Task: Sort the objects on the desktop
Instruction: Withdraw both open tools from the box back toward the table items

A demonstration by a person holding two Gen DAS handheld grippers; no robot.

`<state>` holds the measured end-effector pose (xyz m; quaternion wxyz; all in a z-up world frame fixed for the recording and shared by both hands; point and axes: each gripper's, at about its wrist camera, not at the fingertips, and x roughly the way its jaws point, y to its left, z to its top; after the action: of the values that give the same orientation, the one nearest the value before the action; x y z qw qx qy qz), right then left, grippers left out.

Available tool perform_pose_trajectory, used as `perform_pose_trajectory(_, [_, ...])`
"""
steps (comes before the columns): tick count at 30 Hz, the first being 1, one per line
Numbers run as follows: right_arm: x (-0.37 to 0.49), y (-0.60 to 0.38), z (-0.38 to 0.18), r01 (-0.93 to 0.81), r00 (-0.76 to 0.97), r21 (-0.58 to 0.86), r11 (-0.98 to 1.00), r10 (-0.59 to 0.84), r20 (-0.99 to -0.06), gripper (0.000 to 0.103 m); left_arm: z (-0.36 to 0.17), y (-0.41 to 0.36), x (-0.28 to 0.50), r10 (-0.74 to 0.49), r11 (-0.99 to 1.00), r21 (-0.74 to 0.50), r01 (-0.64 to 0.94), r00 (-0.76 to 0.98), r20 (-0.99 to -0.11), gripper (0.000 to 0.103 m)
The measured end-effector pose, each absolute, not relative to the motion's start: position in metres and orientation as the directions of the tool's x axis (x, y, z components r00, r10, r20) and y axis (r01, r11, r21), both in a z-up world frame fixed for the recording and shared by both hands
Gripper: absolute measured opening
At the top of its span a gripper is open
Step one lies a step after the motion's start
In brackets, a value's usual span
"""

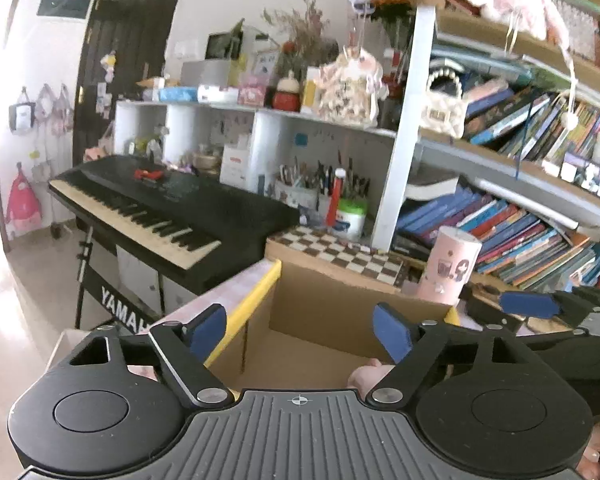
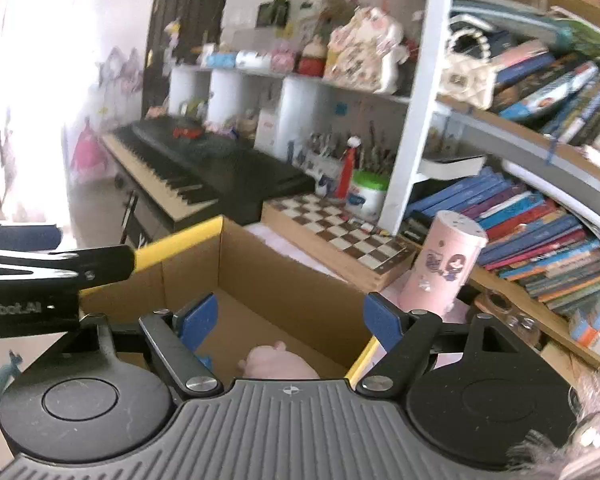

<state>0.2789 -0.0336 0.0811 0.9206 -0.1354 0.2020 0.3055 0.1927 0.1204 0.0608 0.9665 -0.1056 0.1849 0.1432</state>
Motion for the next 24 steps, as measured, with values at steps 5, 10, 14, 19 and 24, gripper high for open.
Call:
perform_pose_trajectory(5, [0.252,-0.058,0.086,-0.568,0.769,-0.07,0.82,0.499,-0.399,0.082,0.063,0.121,0.16,0.256,0.936,-0.135,-0.326,0.889,-0.379,0.089])
perform_pose_trajectory(10, [0.216,-0.076,0.085,-0.514,0.802,-0.035,0.857,0.465,-0.375,0.082,0.058,0.122,0.132,0.262,0.932,-0.132,-0.337,0.881,-0.395,0.089])
perform_pose_trajectory(14, [0.183,-0.085,0.08,-0.464,0.822,-0.025,0.885,0.42,-0.385,0.082,0.053,0.118,0.109,0.261,0.937,-0.114,-0.33,0.879,-0.398,0.089])
perform_pose_trajectory(19, [0.147,-0.09,0.068,-0.416,0.826,-0.017,0.909,0.37,-0.425,0.082,0.045,0.111,0.078,0.236,0.95,-0.093,-0.3,0.877,-0.419,0.089])
perform_pose_trajectory(24, [0.11,-0.097,0.055,-0.382,0.827,-0.016,0.924,0.334,-0.451,0.082,0.036,0.105,0.051,0.205,0.961,-0.079,-0.266,0.872,-0.445,0.09])
